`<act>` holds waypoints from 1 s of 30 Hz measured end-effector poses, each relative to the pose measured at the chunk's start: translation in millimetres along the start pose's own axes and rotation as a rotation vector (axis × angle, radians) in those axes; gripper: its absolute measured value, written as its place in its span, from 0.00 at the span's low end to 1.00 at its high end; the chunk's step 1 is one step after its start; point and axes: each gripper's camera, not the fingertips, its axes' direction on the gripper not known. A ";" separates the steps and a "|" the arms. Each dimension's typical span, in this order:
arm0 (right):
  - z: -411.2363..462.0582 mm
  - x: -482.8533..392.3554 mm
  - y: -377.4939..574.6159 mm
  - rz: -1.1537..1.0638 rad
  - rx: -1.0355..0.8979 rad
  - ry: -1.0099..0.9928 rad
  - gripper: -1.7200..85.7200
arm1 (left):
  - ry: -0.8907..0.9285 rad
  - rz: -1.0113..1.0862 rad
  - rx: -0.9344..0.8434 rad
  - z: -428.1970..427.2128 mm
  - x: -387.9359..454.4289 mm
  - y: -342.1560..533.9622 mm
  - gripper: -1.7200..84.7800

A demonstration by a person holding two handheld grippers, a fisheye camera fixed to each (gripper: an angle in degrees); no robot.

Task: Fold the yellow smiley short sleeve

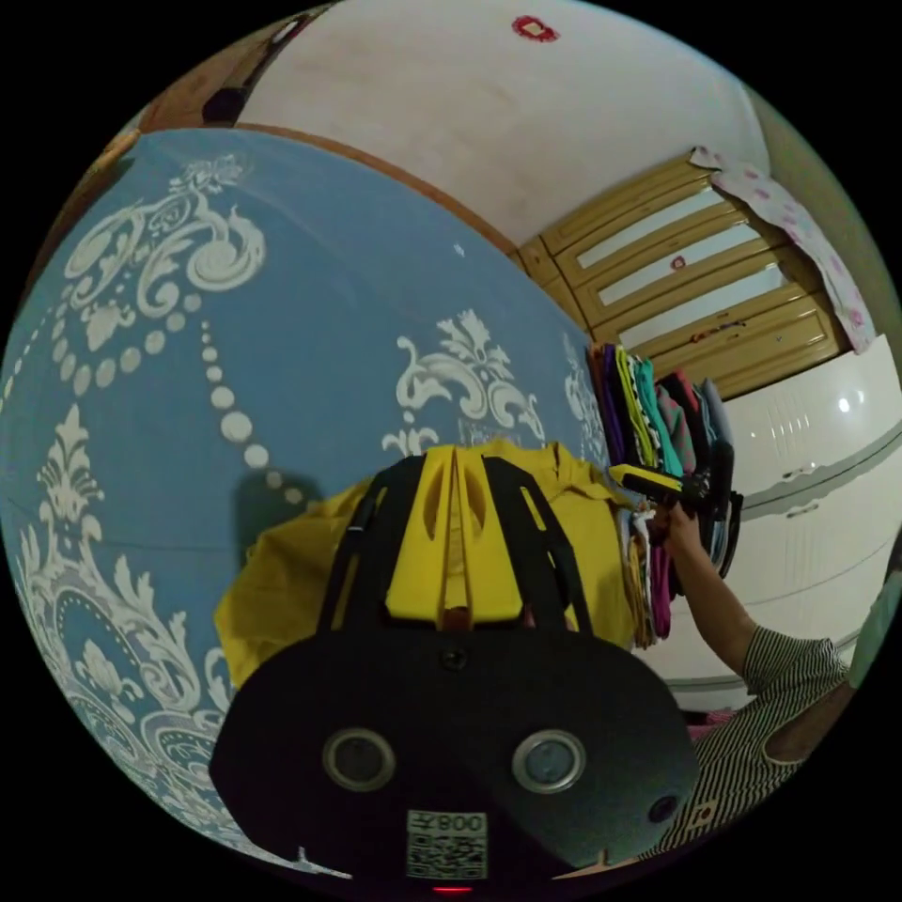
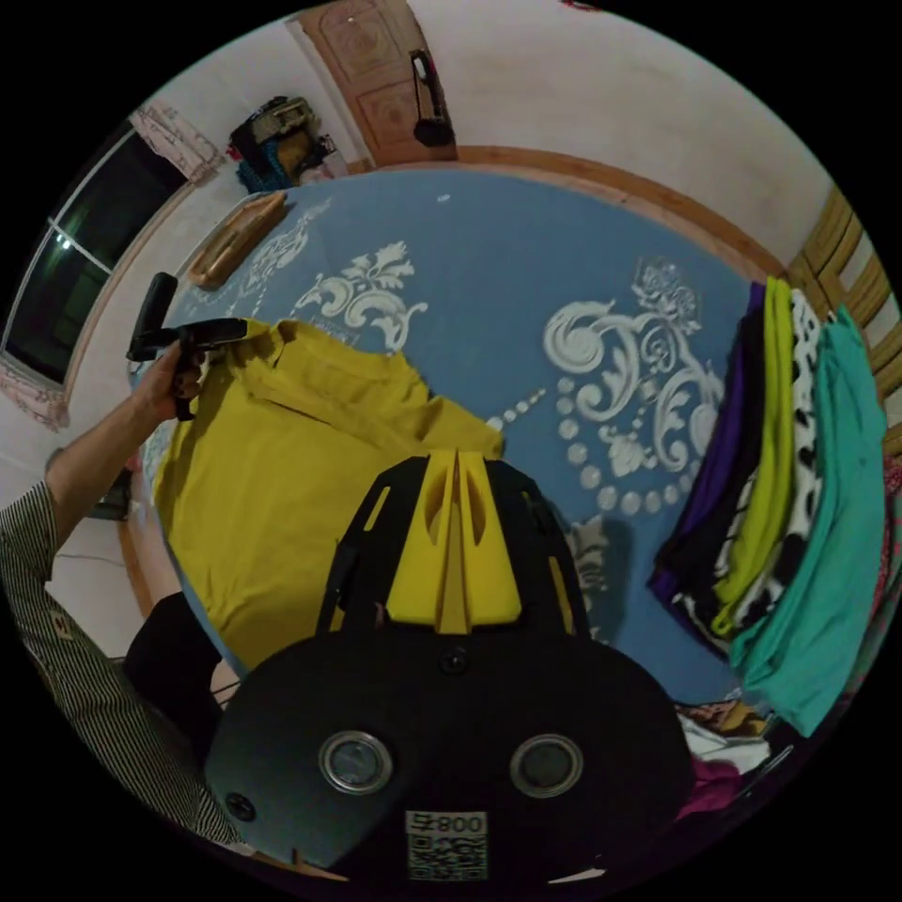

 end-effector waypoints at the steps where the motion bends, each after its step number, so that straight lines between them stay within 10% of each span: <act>1: -2.1 3.1 -6.8 0.019 0.018 0.025 0.02 | 0.003 0.002 0.039 -4.3 1.4 -0.7 0.02; 7: -17.0 -20.6 1.2 -0.060 0.113 -0.077 0.02 | 0.129 0.170 0.003 -6.2 27.2 34.7 0.02; 13: 38.5 -48.1 25.0 -0.177 -0.164 -0.002 0.02 | -0.132 0.162 -0.127 8.0 15.4 44.5 0.02; 30: 22.3 -22.1 58.0 -0.070 -0.153 0.172 0.02 | -0.310 0.007 0.010 -89.9 -49.9 103.8 0.02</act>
